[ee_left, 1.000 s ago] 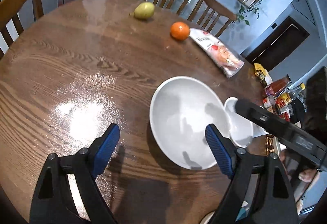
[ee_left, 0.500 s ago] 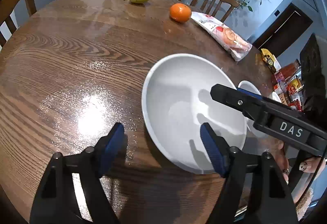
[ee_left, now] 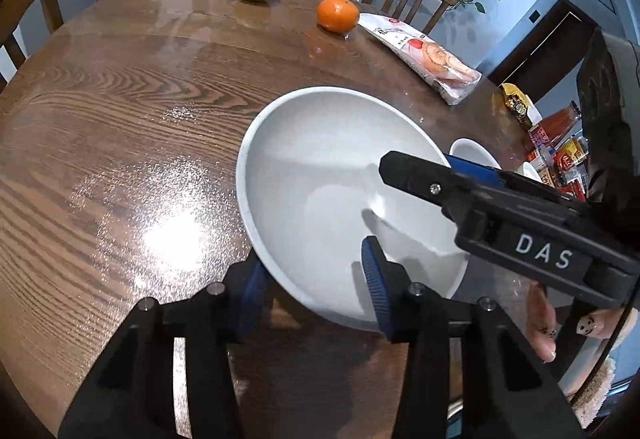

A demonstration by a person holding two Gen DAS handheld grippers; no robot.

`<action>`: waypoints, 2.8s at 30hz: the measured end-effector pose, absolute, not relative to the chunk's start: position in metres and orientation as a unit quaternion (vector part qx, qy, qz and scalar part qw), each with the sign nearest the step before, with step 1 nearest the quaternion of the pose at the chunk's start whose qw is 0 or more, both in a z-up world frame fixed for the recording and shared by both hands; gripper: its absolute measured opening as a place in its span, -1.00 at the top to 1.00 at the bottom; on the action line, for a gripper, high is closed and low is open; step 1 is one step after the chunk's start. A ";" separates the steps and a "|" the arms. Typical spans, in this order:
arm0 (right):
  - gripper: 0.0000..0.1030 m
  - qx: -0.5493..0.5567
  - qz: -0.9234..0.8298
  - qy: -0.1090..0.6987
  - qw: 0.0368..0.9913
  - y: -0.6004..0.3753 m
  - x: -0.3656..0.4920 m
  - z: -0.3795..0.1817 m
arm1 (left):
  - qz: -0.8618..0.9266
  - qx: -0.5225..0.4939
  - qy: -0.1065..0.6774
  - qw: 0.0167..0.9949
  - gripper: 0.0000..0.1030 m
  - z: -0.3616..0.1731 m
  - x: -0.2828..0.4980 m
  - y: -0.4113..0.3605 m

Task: Organize plates and bowls
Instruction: 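Close both grippers on the large white bowl rim and lift it, then carry the large white bowl over the teal dish stack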

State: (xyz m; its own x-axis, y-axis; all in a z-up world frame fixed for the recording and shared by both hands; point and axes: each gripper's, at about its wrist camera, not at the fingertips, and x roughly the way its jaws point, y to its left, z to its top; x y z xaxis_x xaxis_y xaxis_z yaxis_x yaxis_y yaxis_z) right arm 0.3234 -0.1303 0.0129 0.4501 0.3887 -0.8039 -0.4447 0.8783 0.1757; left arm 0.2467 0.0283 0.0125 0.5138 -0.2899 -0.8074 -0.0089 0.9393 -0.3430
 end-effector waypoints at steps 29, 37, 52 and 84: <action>-0.18 0.051 0.174 0.396 0.900 -0.220 0.223 0.041 | -0.253 -0.094 0.453 0.850 0.04 0.039 0.194 -0.030; -0.18 0.076 0.161 0.392 0.903 -0.246 0.210 0.028 | -0.286 -0.071 0.481 0.825 0.04 0.024 0.190 -0.052; -0.18 0.083 0.115 0.404 0.904 -0.271 0.210 0.016 | -0.333 -0.069 0.508 0.792 0.04 0.005 0.188 -0.078; -0.18 0.078 0.083 0.423 0.899 -0.280 0.224 0.001 | -0.341 -0.095 0.530 0.770 0.04 -0.007 0.197 -0.080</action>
State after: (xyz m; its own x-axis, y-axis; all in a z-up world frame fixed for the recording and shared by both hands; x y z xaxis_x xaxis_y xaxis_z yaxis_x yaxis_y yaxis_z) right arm 0.2235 -0.2795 0.0008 0.6288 0.2156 -0.7470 -0.0845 0.9740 0.2100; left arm 0.1973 -0.0804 -0.0071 0.2049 -0.6273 -0.7514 0.4249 0.7486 -0.5091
